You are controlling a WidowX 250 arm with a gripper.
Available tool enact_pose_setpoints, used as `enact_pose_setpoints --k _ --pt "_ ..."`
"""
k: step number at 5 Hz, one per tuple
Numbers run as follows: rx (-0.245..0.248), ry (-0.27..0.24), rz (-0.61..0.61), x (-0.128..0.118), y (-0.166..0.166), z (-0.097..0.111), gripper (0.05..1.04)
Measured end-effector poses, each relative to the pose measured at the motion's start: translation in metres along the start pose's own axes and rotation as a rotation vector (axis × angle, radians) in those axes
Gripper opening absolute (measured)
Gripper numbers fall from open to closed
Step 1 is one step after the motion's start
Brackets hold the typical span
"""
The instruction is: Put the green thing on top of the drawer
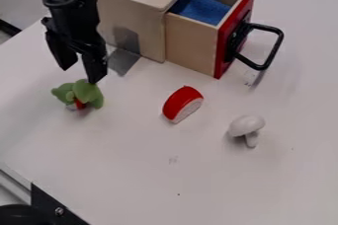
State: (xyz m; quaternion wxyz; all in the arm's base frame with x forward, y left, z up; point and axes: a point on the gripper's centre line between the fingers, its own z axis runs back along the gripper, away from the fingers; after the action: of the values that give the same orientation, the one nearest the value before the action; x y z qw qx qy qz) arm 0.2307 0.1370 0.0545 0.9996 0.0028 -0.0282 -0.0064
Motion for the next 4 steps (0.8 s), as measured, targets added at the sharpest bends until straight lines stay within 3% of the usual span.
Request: enact_pose_setpoints --k 1,4 --pt "-0.017 0.023 0.026 -0.001 0.001 -0.008 0.997" --pt "0.007 0.093 0.109 0.001 0.007 -0.025 0.997"
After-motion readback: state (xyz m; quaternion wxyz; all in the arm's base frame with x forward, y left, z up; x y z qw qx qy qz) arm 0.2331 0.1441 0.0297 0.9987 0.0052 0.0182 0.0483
